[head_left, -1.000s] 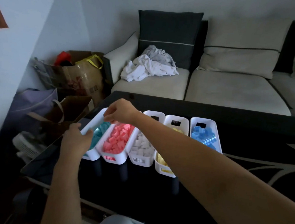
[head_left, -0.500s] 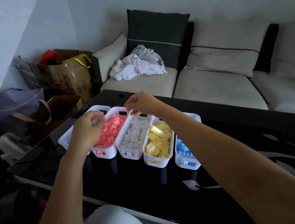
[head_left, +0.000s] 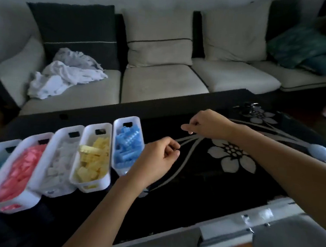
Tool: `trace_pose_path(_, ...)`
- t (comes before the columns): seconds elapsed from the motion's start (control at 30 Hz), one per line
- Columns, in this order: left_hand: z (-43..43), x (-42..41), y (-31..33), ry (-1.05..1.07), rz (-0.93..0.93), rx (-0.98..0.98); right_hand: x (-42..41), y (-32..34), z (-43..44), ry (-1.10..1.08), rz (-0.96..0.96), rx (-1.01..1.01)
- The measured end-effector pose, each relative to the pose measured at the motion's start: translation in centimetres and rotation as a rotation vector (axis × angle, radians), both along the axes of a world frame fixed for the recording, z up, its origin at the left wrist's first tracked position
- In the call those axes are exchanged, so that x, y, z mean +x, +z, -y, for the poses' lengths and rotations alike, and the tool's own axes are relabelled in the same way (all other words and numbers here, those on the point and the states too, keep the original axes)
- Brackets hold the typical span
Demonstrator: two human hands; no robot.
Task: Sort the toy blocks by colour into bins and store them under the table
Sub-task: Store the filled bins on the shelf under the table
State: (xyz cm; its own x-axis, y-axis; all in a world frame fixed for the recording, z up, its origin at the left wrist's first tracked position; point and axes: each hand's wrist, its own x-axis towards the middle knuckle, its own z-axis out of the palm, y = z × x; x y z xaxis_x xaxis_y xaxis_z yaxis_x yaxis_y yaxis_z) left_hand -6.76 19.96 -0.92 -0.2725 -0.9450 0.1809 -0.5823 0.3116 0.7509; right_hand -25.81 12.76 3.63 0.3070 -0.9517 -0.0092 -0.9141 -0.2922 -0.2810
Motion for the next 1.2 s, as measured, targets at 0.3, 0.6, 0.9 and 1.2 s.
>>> trace_pose_path(0.3,0.7,-13.5,-6.4,-0.329,0.358,0.035,-16.2,-6.4,-5.4,-0.244,-0.099,0.089)
trace_pose_path(0.6,-1.4,-18.5,-8.6,-0.423,0.593,-0.081,-21.4,-9.6,-11.3,-0.356,-0.050,-0.020)
trace_pose_path(0.9,-4.1,-19.5,-9.9,-0.535,0.556,-0.237,-19.8,-16.5,-16.6,-1.161,0.890,-0.541)
trace_pose_path(1.2,-3.5,-19.4,-10.3,-0.542,0.468,-0.245,-19.5,-28.7,-18.2,-1.211,0.808,0.090)
